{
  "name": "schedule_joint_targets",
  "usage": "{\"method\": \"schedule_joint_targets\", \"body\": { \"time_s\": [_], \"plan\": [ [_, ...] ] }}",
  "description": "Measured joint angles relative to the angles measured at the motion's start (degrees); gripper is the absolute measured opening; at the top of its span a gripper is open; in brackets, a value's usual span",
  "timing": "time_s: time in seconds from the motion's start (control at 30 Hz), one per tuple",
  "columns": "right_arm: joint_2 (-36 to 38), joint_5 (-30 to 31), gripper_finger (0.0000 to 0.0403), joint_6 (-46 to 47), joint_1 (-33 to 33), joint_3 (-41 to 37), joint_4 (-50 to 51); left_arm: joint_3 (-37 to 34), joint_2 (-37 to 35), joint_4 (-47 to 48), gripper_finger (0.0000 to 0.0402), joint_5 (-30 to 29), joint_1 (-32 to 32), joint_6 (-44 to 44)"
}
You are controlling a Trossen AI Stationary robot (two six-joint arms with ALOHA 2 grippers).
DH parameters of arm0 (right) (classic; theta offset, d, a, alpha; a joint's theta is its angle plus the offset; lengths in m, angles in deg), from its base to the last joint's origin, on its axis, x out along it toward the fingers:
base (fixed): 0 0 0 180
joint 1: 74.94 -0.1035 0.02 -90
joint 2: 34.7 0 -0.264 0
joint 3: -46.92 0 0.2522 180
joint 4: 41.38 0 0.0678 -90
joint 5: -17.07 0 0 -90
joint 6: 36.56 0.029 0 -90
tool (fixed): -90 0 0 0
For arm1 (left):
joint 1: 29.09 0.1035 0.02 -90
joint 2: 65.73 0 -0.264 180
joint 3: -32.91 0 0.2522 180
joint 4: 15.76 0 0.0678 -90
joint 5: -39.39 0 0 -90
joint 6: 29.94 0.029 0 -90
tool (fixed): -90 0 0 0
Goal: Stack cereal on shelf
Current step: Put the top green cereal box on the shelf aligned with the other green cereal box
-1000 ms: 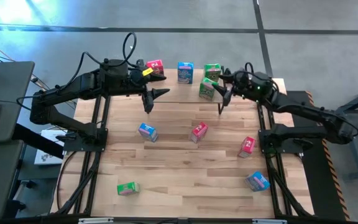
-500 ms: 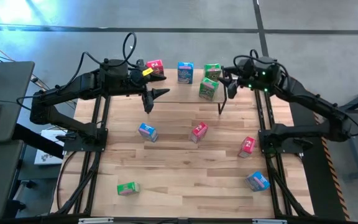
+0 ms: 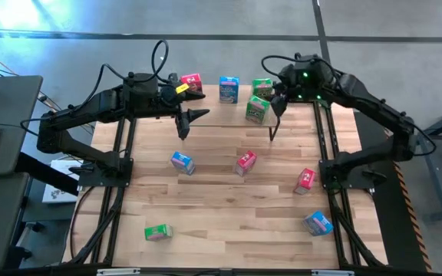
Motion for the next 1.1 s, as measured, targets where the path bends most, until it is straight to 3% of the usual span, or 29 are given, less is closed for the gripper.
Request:
{"method": "schedule_joint_targets", "body": {
  "time_s": [0.4,1.1],
  "plan": [
    [-10.3,-3.3,0.0257,0.3,-0.1,12.7,12.7,0.0,0.0,0.0,0.0225,0.0,0.0,0.0],
    [-14.2,-0.4,0.0257,-0.2,-2.1,13.1,15.9,0.0,0.0,0.0,0.0225,0.0,0.0,0.0]
  ]
}}
